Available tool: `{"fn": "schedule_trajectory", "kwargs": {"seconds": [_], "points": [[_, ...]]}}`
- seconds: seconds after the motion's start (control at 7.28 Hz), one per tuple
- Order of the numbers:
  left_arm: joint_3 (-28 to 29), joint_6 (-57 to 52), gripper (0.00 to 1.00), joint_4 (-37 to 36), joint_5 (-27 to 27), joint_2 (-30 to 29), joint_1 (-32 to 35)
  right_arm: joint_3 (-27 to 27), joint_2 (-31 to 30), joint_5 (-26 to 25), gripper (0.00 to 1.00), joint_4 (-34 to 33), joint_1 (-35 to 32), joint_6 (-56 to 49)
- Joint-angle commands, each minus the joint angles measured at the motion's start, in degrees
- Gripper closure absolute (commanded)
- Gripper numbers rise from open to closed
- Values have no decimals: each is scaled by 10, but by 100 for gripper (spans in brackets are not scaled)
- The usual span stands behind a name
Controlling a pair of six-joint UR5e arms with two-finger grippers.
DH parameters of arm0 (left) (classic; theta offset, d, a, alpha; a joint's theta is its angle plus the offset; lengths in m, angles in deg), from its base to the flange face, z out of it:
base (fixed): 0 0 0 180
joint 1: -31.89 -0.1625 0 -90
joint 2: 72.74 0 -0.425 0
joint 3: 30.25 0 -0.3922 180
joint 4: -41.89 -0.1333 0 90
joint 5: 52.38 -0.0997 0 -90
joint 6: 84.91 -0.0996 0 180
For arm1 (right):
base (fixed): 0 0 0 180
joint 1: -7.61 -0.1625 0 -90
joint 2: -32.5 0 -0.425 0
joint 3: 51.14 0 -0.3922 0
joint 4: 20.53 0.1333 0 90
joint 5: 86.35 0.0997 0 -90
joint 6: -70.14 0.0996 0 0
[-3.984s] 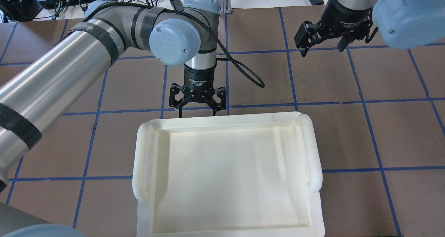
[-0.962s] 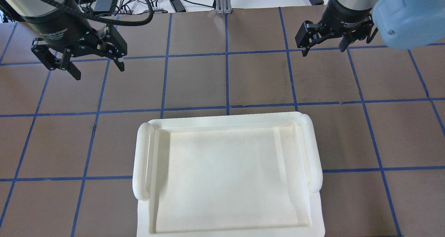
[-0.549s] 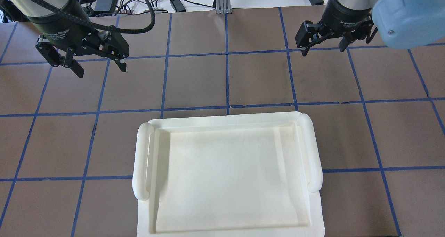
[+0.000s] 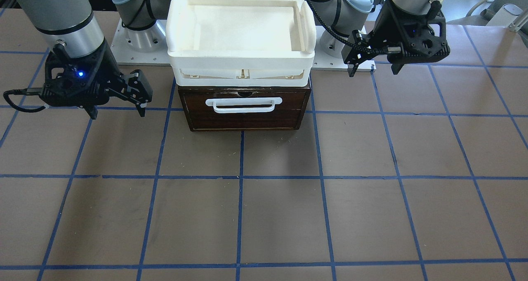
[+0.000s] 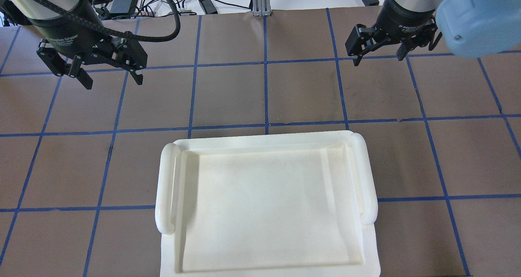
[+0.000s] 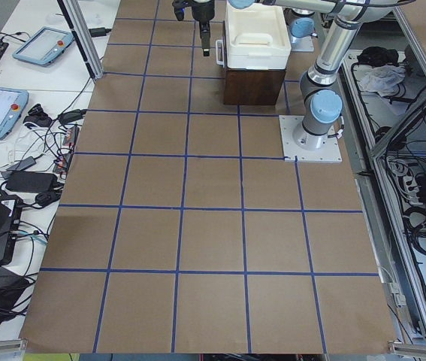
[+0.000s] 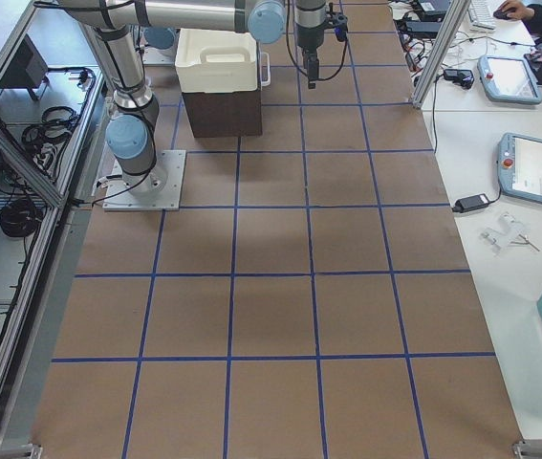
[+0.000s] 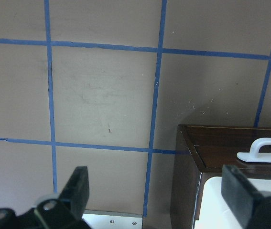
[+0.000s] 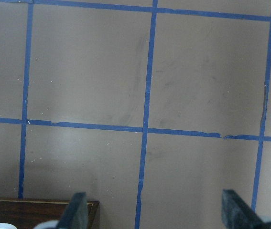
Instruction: Put scissors in drawer and close it
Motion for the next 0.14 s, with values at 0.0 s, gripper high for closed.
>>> {"fn": "schedule_trajectory", "kwargs": {"seconds": [0.0], "points": [[0, 0, 0, 0, -1, 0, 0, 0, -1, 1, 0, 0, 0, 1]]}}
